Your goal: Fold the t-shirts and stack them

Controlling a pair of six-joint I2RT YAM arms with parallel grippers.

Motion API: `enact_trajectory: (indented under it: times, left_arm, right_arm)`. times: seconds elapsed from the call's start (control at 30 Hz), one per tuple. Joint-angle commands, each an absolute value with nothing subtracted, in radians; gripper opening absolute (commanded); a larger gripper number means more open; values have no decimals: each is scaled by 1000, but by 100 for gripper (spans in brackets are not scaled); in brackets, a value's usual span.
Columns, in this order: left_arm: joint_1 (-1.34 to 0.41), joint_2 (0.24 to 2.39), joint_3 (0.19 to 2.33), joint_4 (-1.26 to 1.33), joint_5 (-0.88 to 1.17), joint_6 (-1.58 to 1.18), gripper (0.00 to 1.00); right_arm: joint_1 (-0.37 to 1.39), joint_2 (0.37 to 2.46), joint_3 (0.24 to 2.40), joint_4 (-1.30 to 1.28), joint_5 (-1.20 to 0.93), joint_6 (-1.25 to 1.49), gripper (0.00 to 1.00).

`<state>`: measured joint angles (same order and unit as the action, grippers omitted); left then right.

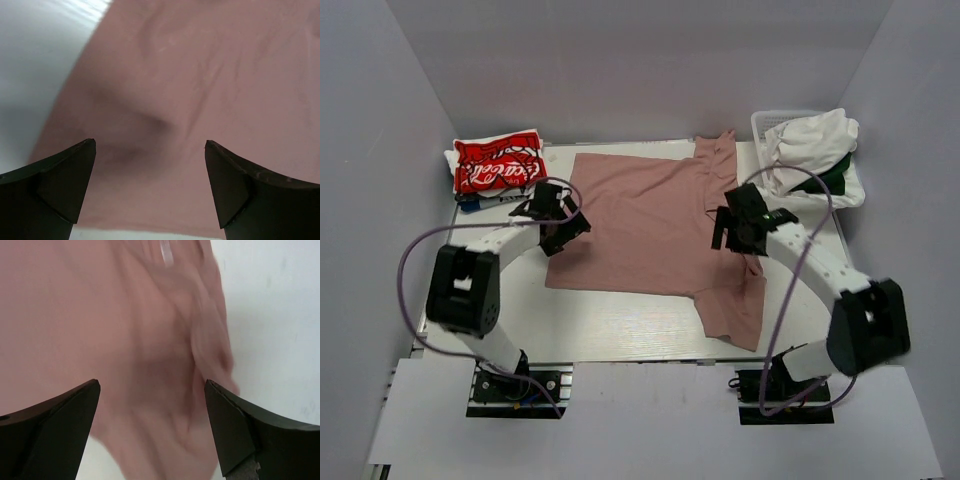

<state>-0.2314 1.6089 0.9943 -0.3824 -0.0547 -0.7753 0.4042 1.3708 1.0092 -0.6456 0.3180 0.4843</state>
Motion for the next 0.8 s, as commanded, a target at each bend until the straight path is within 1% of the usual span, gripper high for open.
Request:
enact_trajectory:
  times: [0.0,0.07,0.1,0.13,0.17,0.2,0.3,0.33,0.47,0.53,0.63,0.77]
  left_arm:
    - [-242,1722,1072,-302,83,-712,100]
    - [-242,1785,1081,-342,71,-712,100]
    - [-242,1795,1081,-354,54,-712,100]
    - [-242,1795,1072,-379,28,-712,100]
    - [-242,1795,1048,-393,12,-712,100]
    - [-242,1795,1031,-406,-6,-712,100]
    - [-216,1784,948,-471,-58,-723,100]
    - [-216,1758,930,-489,-108,-736,100]
    - [-216,1709,838,-577,-182,-782,100]
    - [-207,1686,824,-623,-230,-808,100]
    - [-196,1657,815,-657,-271,-822,100]
    - [-196,1643,879,-647,-272,-799,100]
  right_arm:
    - [425,1536,1139,-379,483,306,90]
    - [420,1603,1211,-335,514,267,90]
    - [420,1697,1253,-301,508,224,90]
    - [420,1727,1281,-295,480,207,90]
    - [425,1814,1308,-304,470,186,90]
    - [425,1841,1394,-313,451,163,90]
    - [422,1941,1489,-314,454,131,90]
    - [422,1957,1508,-327,460,124,90]
    - [428,2034,1546,-296,459,61,90]
    - [434,2054,1572,-302,460,57,90]
    - [434,2098,1615,-308,456,38,90]
    - [456,2134,1651,-310,339,8,90]
